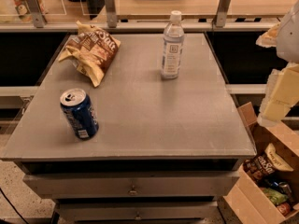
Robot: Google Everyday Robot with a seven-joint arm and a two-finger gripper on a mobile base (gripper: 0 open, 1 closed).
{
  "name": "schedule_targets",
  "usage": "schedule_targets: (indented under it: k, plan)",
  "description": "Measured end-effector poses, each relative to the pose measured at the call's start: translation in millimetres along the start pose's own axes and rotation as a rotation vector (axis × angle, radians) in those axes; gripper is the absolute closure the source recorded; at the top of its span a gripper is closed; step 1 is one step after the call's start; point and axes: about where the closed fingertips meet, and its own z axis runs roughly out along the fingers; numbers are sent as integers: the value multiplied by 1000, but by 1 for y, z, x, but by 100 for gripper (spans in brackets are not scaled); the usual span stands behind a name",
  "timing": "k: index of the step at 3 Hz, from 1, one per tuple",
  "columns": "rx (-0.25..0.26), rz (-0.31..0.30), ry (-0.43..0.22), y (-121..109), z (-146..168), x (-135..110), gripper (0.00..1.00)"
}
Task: Pick blue plastic bottle
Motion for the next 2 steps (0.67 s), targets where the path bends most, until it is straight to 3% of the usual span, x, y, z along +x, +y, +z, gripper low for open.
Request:
schedule_targets:
  k: [1, 2]
  plan:
    - [0, 0, 0, 0, 0, 0, 0]
    - [21, -17, -12, -17, 0, -15, 0]
